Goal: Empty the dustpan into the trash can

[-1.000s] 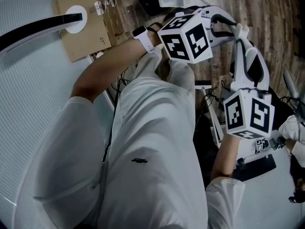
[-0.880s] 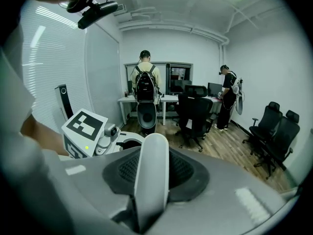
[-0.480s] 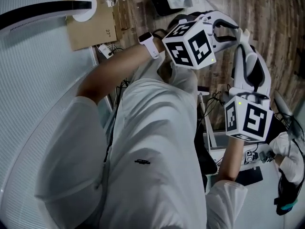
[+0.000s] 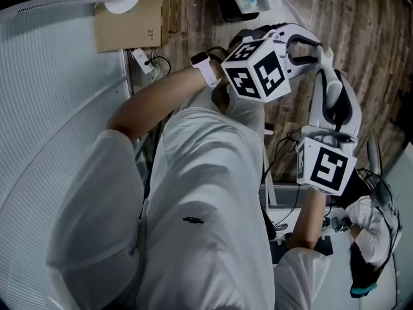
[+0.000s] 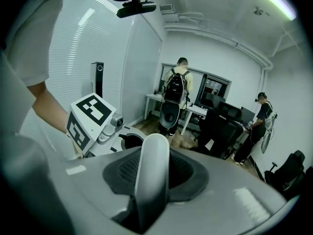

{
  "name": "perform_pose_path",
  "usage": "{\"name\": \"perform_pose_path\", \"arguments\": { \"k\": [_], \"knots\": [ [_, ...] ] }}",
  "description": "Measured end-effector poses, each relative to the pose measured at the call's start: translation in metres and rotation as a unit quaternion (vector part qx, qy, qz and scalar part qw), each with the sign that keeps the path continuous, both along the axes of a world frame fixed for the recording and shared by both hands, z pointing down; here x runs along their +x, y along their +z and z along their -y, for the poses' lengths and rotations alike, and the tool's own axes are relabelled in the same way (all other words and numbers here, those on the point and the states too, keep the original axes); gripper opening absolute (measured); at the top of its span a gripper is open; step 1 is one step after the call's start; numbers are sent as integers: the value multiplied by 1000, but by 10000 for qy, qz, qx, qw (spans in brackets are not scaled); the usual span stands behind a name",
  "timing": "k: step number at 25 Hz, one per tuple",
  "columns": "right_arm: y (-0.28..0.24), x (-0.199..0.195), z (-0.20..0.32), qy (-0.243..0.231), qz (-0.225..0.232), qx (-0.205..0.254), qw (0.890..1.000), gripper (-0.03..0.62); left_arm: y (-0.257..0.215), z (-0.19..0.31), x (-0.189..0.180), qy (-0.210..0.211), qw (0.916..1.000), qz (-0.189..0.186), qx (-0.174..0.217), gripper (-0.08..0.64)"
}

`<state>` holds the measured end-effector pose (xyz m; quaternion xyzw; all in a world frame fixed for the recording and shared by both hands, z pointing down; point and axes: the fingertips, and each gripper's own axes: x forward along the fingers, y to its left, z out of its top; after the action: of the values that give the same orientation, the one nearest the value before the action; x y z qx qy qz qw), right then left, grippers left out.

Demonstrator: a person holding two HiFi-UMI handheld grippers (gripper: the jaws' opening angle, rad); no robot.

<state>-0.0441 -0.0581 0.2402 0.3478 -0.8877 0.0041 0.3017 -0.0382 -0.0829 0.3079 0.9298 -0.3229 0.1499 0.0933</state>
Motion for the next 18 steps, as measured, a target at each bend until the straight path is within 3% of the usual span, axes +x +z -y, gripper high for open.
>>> {"name": "perform_pose_path", "arguments": {
  "k": [9,18],
  "knots": [
    [-4,-25,1,-589,-121,239,9979,115,1,3,-20,-469,9988,-110,3,123],
    [-3,-35,-4,-1021,-290,481,9932,115,1,1,-31,-671,9977,-123,65,126]
  ]
}}
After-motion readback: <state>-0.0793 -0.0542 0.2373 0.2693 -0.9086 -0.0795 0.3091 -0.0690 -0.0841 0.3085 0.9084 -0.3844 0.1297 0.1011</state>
